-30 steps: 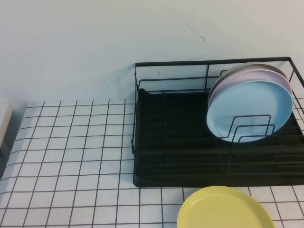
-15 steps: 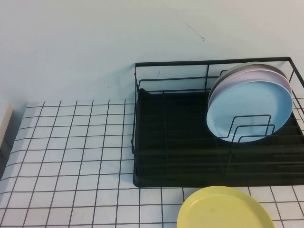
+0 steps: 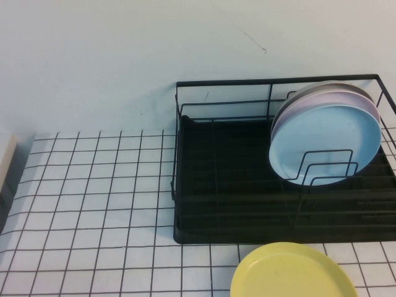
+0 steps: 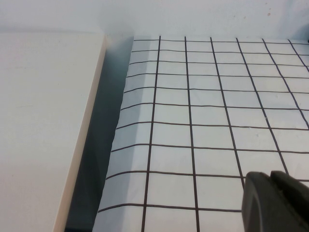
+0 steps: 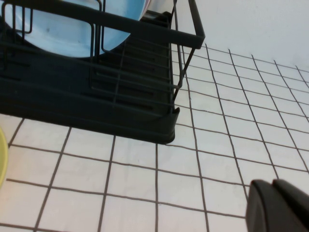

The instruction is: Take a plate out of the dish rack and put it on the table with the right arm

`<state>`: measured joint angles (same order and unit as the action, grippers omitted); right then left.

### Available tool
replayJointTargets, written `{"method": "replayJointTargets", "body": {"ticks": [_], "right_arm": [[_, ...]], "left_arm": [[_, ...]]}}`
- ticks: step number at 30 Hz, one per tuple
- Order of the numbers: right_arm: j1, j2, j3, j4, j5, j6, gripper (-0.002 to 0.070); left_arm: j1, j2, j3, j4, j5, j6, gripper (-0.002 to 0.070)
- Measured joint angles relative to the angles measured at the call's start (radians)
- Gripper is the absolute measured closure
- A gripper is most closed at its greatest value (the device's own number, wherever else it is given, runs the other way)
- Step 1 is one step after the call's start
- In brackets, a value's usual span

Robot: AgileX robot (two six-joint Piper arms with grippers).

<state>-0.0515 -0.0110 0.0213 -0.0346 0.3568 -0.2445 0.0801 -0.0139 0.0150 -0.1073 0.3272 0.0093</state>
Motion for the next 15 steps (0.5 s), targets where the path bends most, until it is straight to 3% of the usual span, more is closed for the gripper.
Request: {"method": "replayJointTargets", "body": {"ticks": [15], "right_arm": [[0.000, 0.000, 0.000, -0.068, 0.000, 0.000, 0.0678]], "left_arm": [[0.000, 0.000, 0.000, 0.000, 0.000, 0.000, 0.0678]]}}
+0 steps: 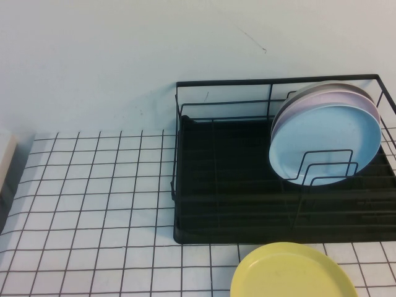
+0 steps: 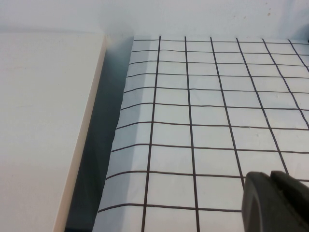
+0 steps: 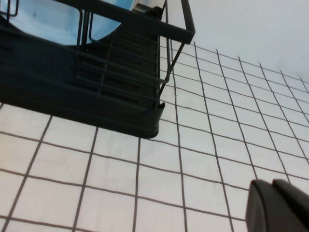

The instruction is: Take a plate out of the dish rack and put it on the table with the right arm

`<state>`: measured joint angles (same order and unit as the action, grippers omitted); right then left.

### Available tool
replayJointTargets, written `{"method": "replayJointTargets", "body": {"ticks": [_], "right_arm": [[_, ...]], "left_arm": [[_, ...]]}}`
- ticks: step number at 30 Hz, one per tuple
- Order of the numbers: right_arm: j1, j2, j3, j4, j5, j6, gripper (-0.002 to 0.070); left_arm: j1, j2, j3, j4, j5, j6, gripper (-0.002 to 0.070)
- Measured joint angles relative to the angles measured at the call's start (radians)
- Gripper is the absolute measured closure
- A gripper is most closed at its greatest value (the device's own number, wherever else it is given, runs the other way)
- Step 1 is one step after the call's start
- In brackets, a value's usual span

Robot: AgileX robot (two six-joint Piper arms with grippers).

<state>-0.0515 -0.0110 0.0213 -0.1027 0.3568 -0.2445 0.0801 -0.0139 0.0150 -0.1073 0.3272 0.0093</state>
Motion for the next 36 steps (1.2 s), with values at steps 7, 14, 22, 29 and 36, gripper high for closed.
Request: {"method": "replayJointTargets", "body": {"ticks": [7, 14, 22, 29, 36], "right_arm": [[0.000, 0.000, 0.002, 0.129, -0.022, 0.068, 0.0678], [0.000, 0.000, 0.008, 0.629, -0.093, 0.252, 0.0678], [0.000, 0.000, 0.008, 0.901, -0.136, 0.245, 0.0678], [0.000, 0.000, 0.005, 0.908, -0.024, 0.096, 0.0678], [0.000, 0.157, -0.260, 0.855, 0.233, -0.180, 0.0678]], "left_arm": [[0.000, 0.000, 0.000, 0.000, 0.000, 0.000, 0.0678], [0.000, 0.000, 0.000, 0.000, 0.000, 0.000, 0.0678], [0.000, 0.000, 0.000, 0.000, 0.000, 0.000, 0.0678], [0.000, 0.000, 0.000, 0.000, 0.000, 0.000, 0.0678], [0.000, 0.000, 0.000, 0.000, 0.000, 0.000, 0.0678]]}}
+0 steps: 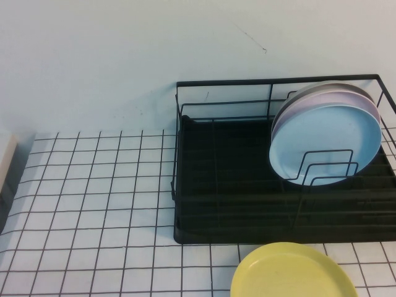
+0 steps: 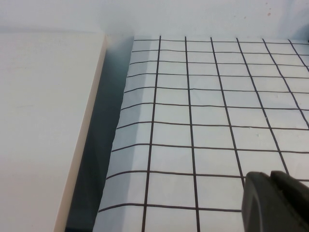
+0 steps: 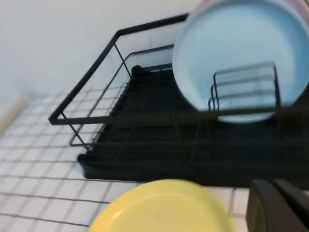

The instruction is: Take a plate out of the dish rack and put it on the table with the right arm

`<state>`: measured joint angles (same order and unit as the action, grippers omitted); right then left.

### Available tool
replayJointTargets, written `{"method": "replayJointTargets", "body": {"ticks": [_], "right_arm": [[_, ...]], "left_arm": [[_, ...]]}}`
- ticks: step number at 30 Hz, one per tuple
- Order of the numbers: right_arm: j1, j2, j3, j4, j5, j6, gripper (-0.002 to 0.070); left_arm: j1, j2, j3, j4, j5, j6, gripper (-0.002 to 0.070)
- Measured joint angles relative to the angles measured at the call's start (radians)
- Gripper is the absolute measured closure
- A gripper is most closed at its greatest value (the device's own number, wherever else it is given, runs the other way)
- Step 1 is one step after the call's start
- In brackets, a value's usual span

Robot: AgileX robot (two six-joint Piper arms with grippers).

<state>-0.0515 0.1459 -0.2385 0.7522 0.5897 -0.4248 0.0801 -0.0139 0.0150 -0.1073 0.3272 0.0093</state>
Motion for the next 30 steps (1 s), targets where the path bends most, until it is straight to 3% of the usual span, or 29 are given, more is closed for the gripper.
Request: {"method": "replayJointTargets", "body": {"ticks": [6, 11, 14, 20, 30], "right_arm": [[0.000, 0.282, -0.343, -0.161, 0.102, -0.291, 0.0600], [0.000, 0.565, -0.540, -0.214, 0.158, -0.529, 0.0386], [0.000, 0.716, -0.617, -0.218, 0.123, -0.735, 0.0317], [0.000, 1.014, -0.729, -0.121, 0.045, -1.077, 0.0290], [0.000, 1.368, -0.901, 0.048, 0.033, -1.346, 0.0287]], "left_arm": [[0.000, 0.000, 0.000, 0.000, 0.000, 0.000, 0.0678], [0.000, 0.000, 0.000, 0.000, 0.000, 0.000, 0.0678], [0.000, 0.000, 0.000, 0.000, 0.000, 0.000, 0.0678], [0.000, 0.000, 0.000, 0.000, 0.000, 0.000, 0.0678], [0.000, 0.000, 0.000, 0.000, 0.000, 0.000, 0.0678]]}}
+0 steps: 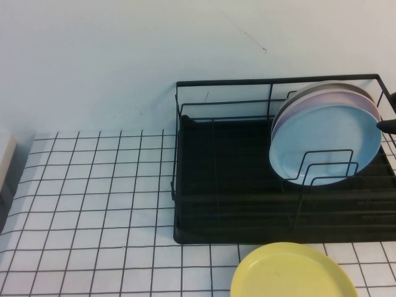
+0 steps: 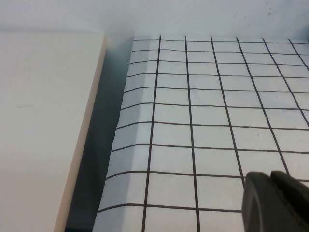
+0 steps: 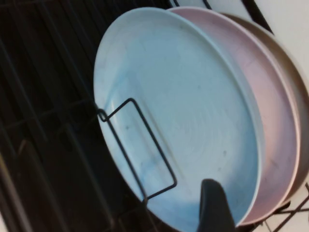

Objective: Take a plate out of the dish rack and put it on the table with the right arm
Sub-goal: Grasp the plate from the shelf

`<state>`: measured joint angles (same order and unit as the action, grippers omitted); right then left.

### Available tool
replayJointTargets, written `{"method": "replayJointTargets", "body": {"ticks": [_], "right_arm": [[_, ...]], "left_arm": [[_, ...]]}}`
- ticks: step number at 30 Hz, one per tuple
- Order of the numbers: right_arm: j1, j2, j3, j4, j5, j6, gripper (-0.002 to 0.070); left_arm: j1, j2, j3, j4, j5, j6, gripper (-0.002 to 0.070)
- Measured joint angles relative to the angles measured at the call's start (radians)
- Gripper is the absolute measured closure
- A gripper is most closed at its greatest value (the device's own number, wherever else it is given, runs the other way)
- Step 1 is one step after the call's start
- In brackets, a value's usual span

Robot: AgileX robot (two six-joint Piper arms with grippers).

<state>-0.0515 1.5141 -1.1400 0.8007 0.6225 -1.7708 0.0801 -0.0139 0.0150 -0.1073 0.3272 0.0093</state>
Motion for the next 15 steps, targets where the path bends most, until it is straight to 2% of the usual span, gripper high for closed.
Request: {"method": "replayJointTargets", "body": {"ticks": [8, 15], "right_arm": [[0.027, 0.126, -0.058, 0.074, -0.041, -0.203, 0.0288], [0.073, 0.201, -0.075, 0.095, -0.136, -0.259, 0.0288]], "left_arm": [[0.000, 0.000, 0.000, 0.000, 0.000, 0.000, 0.0678], [0.000, 0.000, 0.000, 0.000, 0.000, 0.000, 0.0678]]}}
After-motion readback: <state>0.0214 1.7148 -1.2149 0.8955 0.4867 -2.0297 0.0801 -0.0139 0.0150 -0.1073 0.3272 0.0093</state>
